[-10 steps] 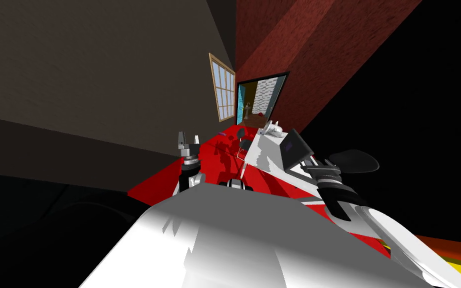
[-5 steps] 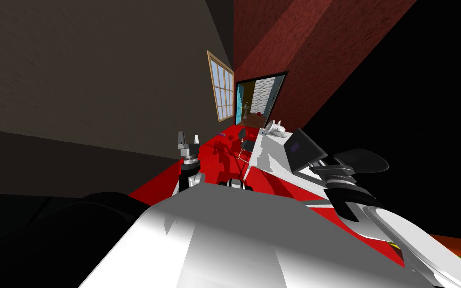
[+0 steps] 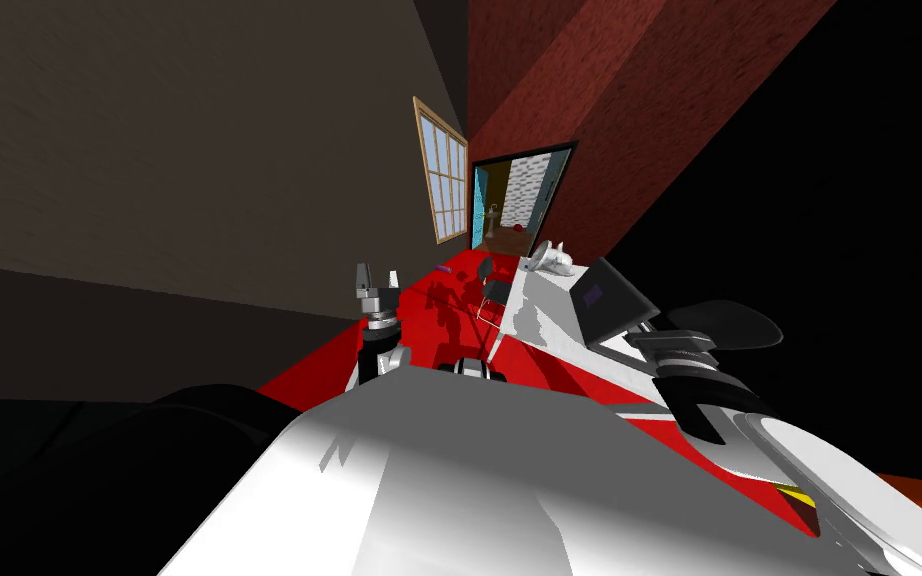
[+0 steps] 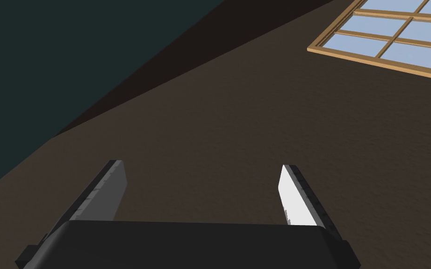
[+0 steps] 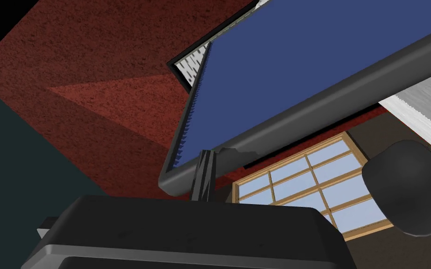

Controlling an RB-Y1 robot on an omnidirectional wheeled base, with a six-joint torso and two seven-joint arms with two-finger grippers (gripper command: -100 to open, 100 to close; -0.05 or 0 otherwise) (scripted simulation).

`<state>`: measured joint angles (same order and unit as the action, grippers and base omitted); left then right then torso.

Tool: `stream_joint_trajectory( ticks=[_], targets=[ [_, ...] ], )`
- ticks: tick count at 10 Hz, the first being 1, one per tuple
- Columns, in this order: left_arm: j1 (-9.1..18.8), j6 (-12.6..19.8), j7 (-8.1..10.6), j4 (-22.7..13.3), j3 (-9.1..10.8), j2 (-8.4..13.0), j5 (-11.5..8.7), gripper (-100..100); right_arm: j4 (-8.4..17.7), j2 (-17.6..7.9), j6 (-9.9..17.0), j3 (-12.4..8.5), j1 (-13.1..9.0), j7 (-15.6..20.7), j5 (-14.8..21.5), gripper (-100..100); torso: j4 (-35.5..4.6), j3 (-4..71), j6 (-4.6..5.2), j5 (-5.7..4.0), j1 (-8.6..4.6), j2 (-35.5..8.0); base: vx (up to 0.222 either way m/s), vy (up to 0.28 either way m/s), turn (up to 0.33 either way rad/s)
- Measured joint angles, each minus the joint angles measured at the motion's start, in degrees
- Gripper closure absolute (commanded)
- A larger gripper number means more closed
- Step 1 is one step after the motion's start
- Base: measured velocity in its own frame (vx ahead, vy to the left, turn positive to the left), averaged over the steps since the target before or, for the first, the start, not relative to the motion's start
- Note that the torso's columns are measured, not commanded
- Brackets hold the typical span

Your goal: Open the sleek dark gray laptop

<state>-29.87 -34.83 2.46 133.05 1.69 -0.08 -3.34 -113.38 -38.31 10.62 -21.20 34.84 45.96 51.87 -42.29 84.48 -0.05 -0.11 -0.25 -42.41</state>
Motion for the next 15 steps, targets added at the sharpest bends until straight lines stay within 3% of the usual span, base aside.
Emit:
stream_joint_trajectory(
  ticks=[8, 9, 15],
  targets=[
    [0.0, 0.0, 0.0, 0.0, 0.0, 0.0, 0.0, 0, 4.53, 2.01, -2.41, -0.25, -5.72, -7.64, -7.79, 100, 0.0, 0.07, 0.06, 0.1, 0.23, 0.1, -0.058, -0.074, -0.002],
    [0.0, 0.0, 0.0, 0.0, 0.0, 0.0, 0.0, 0, 4.6, 2.03, -2.49, -0.26, -5.79, -7.85, -7.89, -100, 0.02, 0.11, 0.06, 0.13, 0.34, 0.18, 0.064, 0.065, -0.007],
    [-0.02, 0.0, 0.0, 0.0, -0.01, -0.01, 0.0, 0, 1.19, -1.94, -0.21, -1.94, 0.22, -3.29, -3.67, -100, 0.0, 0.11, -0.06, 0.11, 0.24, 0.15, 0.102, 0.115, -0.013]
  ],
)
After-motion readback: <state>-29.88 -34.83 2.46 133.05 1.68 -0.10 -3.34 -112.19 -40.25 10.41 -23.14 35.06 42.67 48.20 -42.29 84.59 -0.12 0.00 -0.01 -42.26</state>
